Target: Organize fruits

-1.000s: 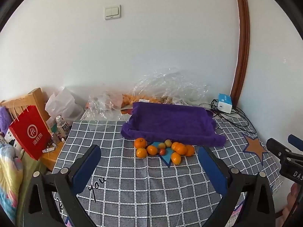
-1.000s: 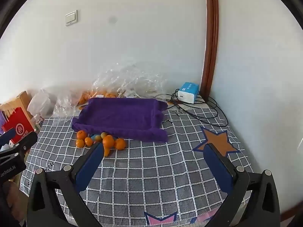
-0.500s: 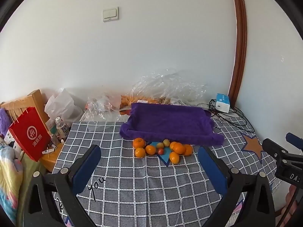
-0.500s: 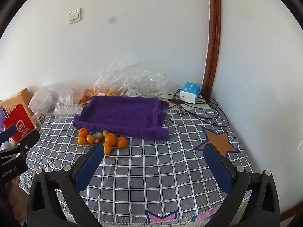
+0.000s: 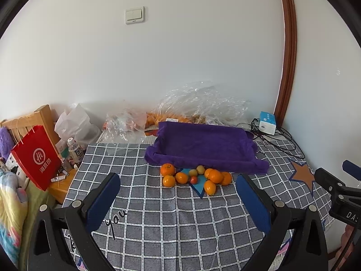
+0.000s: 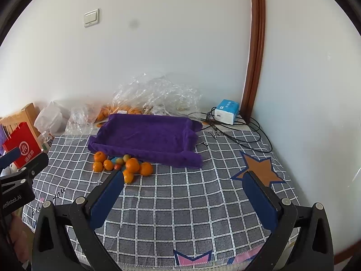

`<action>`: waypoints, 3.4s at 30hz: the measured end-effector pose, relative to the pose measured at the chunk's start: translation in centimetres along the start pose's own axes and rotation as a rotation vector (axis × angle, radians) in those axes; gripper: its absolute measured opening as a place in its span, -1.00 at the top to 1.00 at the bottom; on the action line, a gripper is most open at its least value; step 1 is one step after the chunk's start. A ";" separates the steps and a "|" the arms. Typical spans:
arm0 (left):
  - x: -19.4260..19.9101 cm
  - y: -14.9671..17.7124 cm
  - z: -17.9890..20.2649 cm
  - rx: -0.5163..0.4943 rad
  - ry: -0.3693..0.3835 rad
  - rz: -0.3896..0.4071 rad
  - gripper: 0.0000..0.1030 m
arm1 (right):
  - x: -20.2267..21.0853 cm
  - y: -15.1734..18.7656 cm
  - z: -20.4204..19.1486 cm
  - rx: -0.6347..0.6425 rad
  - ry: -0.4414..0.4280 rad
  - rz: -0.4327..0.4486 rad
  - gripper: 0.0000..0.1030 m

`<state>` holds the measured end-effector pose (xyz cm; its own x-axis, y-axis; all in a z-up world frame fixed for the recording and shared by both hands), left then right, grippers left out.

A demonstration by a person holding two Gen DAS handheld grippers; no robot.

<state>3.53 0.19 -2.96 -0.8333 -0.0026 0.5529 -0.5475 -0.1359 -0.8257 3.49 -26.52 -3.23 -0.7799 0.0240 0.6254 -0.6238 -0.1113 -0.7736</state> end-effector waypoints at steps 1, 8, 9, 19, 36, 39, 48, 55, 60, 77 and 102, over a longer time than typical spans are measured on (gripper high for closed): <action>0.0 0.0 0.0 -0.001 0.000 -0.001 -1.00 | 0.0 0.0 0.0 0.001 -0.001 -0.001 -1.00; 0.0 0.0 0.0 0.000 0.000 -0.001 -1.00 | -0.1 0.0 -0.3 0.002 -0.002 -0.005 -1.00; 0.0 0.0 0.0 0.001 0.001 -0.001 -1.00 | -0.2 0.0 -0.3 0.002 -0.001 -0.006 -1.00; 0.1 0.2 0.1 -0.001 0.004 -0.002 -1.00 | -0.2 0.1 -0.4 0.005 0.005 -0.007 -1.00; 0.1 0.1 -0.1 0.002 0.008 -0.003 -1.00 | -0.1 0.4 -0.7 0.002 0.002 -0.006 -1.00; 0.2 0.1 -0.2 0.005 0.005 -0.005 -1.00 | -0.1 0.4 -0.8 0.007 0.004 -0.005 -1.00; 0.2 -0.1 -0.6 0.009 0.007 -0.006 -1.00 | -0.2 0.5 -0.9 0.005 -0.004 -0.010 -1.00; -0.1 0.0 -0.7 0.007 -0.001 -0.002 -1.00 | -0.2 0.2 -1.1 0.007 -0.004 -0.004 -1.00; -0.2 0.1 -0.7 0.009 0.000 -0.003 -1.00 | -0.2 -0.1 -1.4 0.009 -0.007 0.006 -1.00; -6.5 1.5 -3.4 0.051 -0.061 -0.037 -1.00 | -6.4 1.0 -2.4 0.039 -0.034 -0.028 -0.99; -20.6 7.2 -10.9 0.103 -0.054 -0.290 -0.73 | -22.8 1.8 -13.0 0.140 -0.282 -0.118 -0.27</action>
<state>15.94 10.08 -21.48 -0.6368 -0.0013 0.7711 -0.7486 -0.2384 -0.6186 19.48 -14.37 -20.16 -0.6456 -0.2285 0.7287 -0.6806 -0.2605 -0.6848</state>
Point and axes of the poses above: each gripper's, at about its wrist camera, not at the fingertips, and x roughly against the way its jaws point, z to its right, y to its underside, the point moved 5 cm from there along -x, roughly the way its jaws point, and after that the axes turned 8 degrees about x, right-handed, at the moved point
